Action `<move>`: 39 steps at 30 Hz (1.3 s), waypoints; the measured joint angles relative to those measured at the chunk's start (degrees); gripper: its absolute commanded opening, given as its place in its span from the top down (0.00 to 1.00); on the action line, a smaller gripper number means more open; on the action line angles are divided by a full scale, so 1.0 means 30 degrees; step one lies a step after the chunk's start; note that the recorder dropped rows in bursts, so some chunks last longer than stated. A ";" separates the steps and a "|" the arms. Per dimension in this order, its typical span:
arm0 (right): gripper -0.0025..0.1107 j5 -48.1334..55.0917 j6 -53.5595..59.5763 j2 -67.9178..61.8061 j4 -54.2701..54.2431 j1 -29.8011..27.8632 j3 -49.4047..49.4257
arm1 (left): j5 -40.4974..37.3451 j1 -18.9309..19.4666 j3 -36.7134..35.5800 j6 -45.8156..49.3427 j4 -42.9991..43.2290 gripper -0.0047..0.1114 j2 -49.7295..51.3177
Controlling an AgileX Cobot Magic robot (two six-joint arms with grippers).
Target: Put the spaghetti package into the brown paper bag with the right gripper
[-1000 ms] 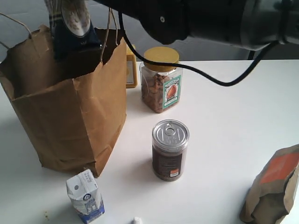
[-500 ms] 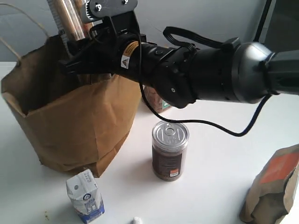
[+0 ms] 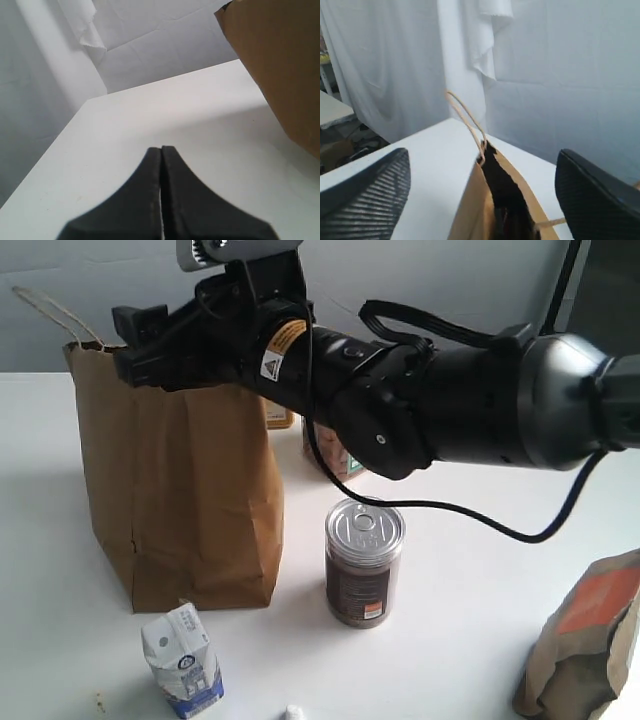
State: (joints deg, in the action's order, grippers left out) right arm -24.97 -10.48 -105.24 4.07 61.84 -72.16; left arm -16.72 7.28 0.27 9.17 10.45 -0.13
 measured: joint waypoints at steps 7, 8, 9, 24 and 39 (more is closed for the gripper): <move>0.66 -0.0455 0.0000 0.3465 -0.1873 0.0929 0.0000 | 0.0000 0.0000 0.0000 0.0000 0.0000 0.96 0.0000; 0.73 -0.0362 0.0000 0.4191 -0.2068 0.1060 0.0000 | 0.0000 0.0000 0.0000 0.0000 0.0000 0.96 0.0000; 0.77 -0.0142 0.0000 0.4921 -0.2122 0.1152 0.0000 | 0.0000 0.0000 0.0000 0.0000 0.0000 0.96 0.0000; 0.98 0.4175 0.2799 1.2579 -0.1358 -0.1738 0.5514 | 0.0000 0.0000 0.0000 0.0000 0.0000 0.96 0.0000; 0.98 0.0003 0.6167 1.9896 -0.3425 -0.7890 1.9123 | 0.0000 0.0000 0.0000 0.0000 0.0000 0.96 0.0000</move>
State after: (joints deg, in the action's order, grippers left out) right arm -24.96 8.02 -45.55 -6.20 38.17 -14.79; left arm -16.72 7.28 0.27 9.17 10.45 -0.13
